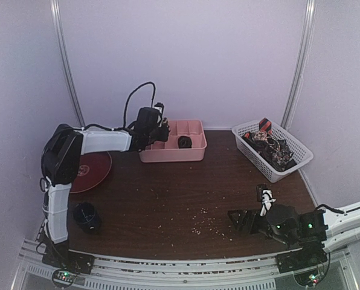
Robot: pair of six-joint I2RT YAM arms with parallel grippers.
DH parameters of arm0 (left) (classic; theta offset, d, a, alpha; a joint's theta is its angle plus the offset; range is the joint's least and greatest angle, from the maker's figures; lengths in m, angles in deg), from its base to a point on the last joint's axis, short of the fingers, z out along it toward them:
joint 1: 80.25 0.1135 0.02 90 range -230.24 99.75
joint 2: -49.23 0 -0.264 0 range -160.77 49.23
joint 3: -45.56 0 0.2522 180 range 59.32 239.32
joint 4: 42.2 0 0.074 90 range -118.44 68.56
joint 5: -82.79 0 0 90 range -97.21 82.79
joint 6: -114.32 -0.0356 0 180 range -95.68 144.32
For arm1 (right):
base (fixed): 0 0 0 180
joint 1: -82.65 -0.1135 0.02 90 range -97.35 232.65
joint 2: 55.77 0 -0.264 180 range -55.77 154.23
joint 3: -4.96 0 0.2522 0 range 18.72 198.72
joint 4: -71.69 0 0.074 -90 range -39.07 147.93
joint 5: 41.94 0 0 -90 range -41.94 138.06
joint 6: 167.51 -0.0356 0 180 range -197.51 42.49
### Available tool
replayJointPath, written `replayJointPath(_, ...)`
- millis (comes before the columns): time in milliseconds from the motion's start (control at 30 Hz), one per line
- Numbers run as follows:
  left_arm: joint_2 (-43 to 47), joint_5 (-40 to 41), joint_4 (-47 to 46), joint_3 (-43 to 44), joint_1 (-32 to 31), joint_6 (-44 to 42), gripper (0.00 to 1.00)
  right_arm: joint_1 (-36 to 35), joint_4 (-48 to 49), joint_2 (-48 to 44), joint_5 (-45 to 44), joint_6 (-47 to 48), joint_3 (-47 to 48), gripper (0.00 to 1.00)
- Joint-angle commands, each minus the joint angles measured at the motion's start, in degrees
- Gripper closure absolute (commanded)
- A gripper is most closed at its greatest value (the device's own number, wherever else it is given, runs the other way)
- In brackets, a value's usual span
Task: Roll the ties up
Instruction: Place the tie in the storage box.
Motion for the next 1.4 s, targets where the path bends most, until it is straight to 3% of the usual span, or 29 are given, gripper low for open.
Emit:
replayJointPath(0,2.9,-3.8,-3.5,1.3,0.1,2.2,0.63,-0.1,0.6,0.8,-1.7,0.3,0.4,0.0)
replayJointPath(500,-2.3,-9.9,-11.4,-4.4,4.9,6.8,0.63,-0.1,-1.3,-1.5,-1.9,-0.5,0.1,0.0)
replayJointPath(1367,-4.9,7.4,-7.5,-7.2,3.2,1.9,0.66,-0.1,-2.0,-1.4,-2.3,-0.8,0.2,0.0)
